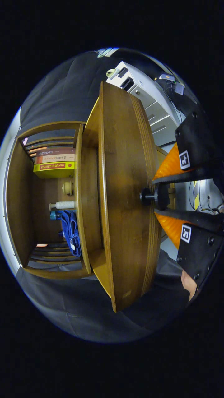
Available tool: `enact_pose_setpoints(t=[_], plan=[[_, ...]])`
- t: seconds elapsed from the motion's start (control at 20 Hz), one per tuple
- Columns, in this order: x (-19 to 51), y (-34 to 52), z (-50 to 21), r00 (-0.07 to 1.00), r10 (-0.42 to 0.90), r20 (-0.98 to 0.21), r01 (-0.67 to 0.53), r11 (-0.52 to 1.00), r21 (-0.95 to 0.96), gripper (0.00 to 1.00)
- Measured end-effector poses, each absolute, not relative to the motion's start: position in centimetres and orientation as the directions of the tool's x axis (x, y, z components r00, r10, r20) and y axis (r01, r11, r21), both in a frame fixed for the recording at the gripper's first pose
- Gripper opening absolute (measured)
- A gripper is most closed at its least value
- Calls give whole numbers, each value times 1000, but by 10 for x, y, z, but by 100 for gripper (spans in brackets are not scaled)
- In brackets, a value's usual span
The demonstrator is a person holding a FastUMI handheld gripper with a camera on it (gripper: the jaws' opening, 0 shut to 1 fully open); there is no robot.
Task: Pull open the drawer, take out the items inside it, and place them on the countertop above the cabinet.
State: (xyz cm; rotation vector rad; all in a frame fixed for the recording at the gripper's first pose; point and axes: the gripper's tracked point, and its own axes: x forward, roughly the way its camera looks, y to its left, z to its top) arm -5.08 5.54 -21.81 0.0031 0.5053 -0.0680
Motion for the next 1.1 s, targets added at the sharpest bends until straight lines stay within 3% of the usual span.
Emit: enact_pose_setpoints(t=[0.3,0.6,0.8,1.1], plan=[[-60,56,-151,911,-64,-408,46,997,-54,58],[-42,50,-115,921,-52,-385,37,998,-48,89],[-21,58,-92,924,-21,-382,-13,996,-87,94],[34,64,-80,880,12,-475,-67,993,-99,98]])
